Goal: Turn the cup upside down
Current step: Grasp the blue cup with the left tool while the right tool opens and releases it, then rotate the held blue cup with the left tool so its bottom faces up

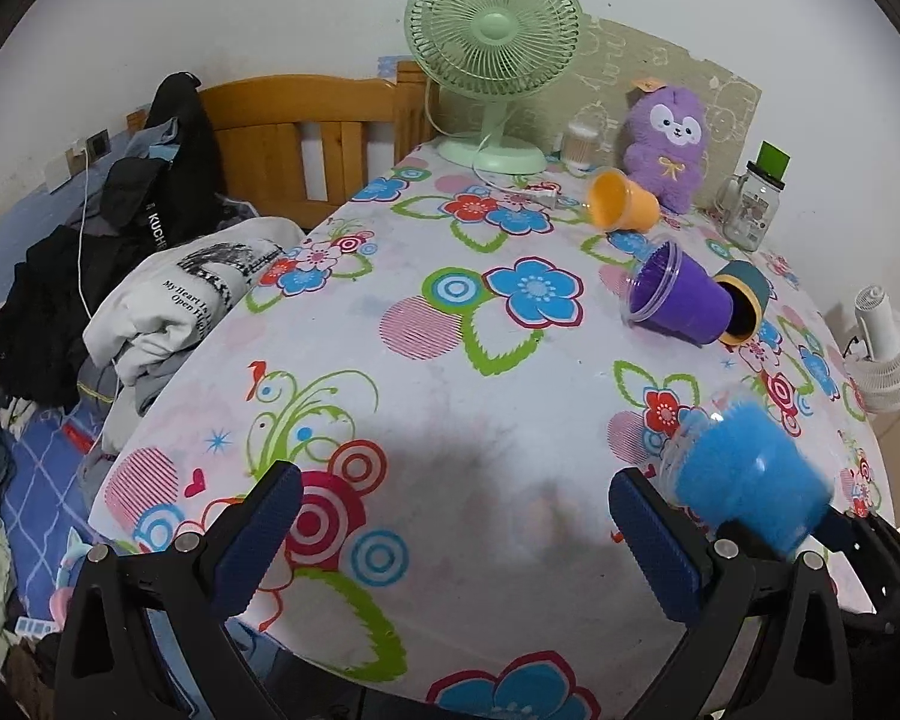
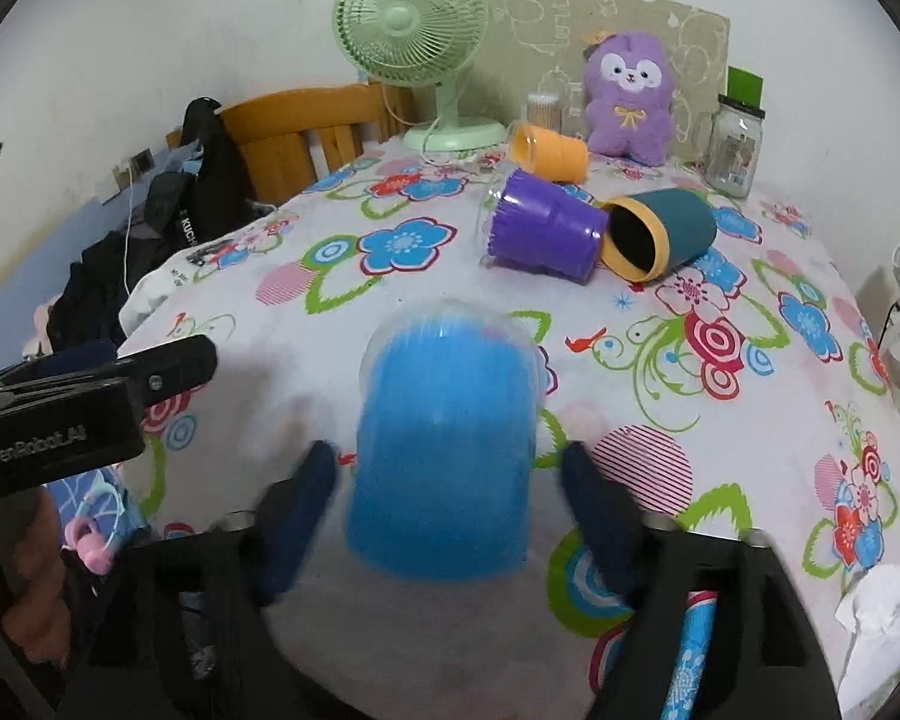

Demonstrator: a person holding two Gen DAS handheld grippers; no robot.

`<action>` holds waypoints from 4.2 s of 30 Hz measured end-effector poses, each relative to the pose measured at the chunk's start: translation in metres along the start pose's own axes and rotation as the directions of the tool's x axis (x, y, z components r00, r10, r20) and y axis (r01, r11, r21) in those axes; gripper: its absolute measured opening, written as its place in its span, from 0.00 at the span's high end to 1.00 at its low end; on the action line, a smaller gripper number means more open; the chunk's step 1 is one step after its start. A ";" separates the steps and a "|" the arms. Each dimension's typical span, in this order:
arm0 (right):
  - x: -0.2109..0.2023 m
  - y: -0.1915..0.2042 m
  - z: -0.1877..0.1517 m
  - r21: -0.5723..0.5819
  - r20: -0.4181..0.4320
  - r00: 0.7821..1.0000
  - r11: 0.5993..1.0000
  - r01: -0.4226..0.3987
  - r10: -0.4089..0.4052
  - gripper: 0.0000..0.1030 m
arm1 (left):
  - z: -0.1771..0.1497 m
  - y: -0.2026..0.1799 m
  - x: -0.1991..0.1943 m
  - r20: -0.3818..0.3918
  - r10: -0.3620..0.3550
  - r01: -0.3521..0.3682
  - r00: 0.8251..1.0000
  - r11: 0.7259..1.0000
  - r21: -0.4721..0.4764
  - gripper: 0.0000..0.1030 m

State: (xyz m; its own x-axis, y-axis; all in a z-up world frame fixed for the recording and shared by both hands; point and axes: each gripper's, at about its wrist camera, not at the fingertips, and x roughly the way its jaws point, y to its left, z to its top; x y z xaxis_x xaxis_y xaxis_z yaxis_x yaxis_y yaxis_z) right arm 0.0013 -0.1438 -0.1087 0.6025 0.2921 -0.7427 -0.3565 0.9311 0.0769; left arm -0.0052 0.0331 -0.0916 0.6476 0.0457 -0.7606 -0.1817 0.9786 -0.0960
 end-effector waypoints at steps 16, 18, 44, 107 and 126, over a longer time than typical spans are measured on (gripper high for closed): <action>-0.030 -0.035 -0.008 0.058 0.027 1.000 0.998 -0.008 0.006 0.09 | -0.011 -0.044 -0.014 0.012 -0.049 0.049 0.999 0.997 0.054 0.00; -0.028 -0.039 -0.011 0.066 0.015 1.000 0.998 0.003 -0.004 0.09 | -0.013 -0.052 -0.016 0.015 -0.053 0.052 0.998 0.997 0.060 0.00; -0.062 -0.135 -0.057 0.228 0.013 0.998 0.972 0.061 -0.066 0.09 | -0.044 -0.127 -0.010 -0.060 -0.098 0.106 0.993 0.984 0.144 0.00; -0.037 -0.116 -0.046 0.218 -0.043 0.998 0.975 0.050 -0.041 0.09 | -0.051 -0.107 0.006 -0.117 -0.110 0.130 0.987 0.975 0.179 0.45; -0.031 -0.106 -0.044 0.196 -0.048 0.999 0.980 0.029 -0.020 0.09 | -0.024 -0.096 -0.022 -0.091 -0.117 0.133 0.989 0.973 0.191 0.45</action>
State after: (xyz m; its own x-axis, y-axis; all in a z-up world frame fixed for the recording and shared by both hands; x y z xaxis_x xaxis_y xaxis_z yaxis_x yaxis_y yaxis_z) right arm -0.0110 -0.2611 -0.1228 0.5742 0.2626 -0.7754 -0.1922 0.9639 0.1841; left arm -0.0195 -0.0666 -0.0810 0.5945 -0.0875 -0.7993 0.0504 0.9962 -0.0715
